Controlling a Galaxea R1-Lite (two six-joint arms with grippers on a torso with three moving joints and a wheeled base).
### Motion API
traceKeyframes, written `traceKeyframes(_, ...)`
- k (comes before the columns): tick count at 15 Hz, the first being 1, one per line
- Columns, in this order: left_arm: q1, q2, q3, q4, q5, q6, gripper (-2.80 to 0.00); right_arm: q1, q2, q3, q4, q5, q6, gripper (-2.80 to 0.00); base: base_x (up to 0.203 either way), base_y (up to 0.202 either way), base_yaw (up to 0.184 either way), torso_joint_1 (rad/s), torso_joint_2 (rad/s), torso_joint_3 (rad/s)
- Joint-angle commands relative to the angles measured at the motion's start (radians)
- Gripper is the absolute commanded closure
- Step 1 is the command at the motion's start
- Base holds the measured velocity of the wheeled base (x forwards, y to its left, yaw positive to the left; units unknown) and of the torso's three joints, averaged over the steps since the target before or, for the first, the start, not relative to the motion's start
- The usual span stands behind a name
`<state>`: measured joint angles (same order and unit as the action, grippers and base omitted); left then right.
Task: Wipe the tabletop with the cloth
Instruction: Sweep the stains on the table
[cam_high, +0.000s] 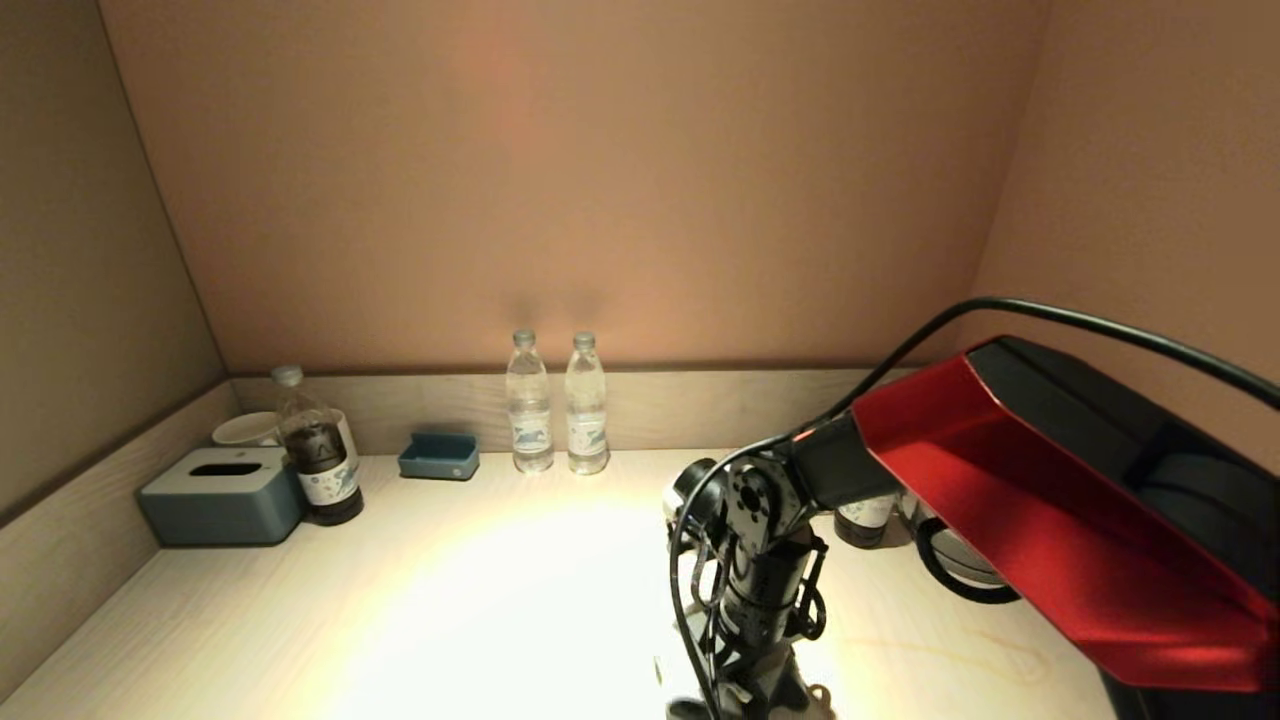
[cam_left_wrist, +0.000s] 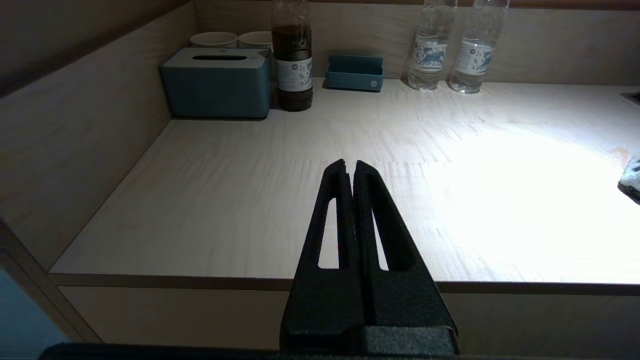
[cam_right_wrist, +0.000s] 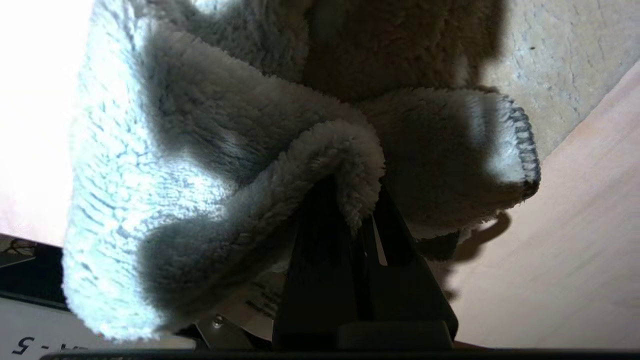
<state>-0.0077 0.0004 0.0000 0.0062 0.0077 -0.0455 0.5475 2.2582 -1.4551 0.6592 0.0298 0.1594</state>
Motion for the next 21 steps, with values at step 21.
traceKeyframes(21, 0.0, 0.0, 0.0, 0.0, 0.0, 0.0, 0.0, -0.896, -0.179, 0.204, -0.021, 0.136, -0.438, 0.0, 0.0, 0.0, 0.0, 0.0, 0.0, 0.0)
